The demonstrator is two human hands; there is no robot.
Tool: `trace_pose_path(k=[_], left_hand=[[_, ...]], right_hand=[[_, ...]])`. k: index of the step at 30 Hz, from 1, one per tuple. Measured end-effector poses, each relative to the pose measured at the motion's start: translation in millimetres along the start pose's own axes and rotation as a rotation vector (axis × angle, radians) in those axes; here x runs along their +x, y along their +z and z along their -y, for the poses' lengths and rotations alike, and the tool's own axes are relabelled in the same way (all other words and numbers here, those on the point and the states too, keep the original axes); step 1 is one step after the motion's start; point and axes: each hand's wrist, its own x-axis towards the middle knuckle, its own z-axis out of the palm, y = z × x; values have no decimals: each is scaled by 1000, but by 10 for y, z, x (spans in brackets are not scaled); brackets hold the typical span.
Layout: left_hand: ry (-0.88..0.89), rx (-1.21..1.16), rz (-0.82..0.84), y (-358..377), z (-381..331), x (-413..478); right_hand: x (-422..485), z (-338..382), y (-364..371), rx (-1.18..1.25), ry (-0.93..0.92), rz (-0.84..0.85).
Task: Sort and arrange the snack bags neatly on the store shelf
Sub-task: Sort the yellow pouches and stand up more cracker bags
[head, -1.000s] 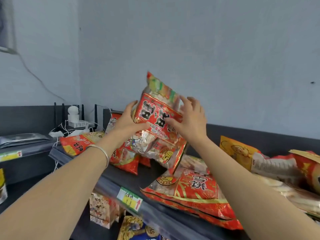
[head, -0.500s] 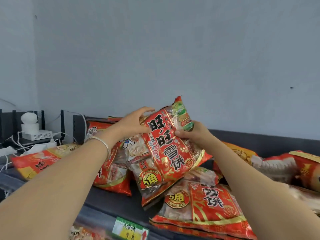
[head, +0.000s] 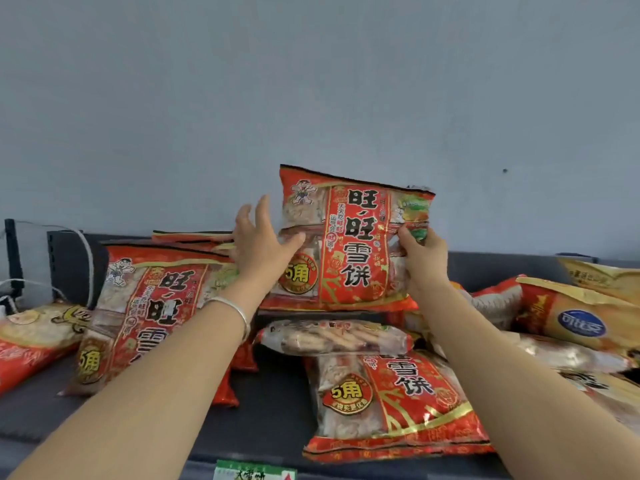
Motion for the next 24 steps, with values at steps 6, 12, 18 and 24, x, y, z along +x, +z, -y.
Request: trace_pose_path(k=[6, 12, 18, 24], left_hand=[[-199, -318, 528, 250, 46, -42], [-34, 126, 358, 575, 177, -7], [-77, 121, 438, 941, 415, -55], [-99, 150, 372, 1051, 494, -65]], right_hand=[[-111, -4, 42, 60, 3, -93], [-9, -187, 156, 21, 84, 59], [53, -467, 162, -550, 42, 112], [191, -641, 183, -726, -21, 260]])
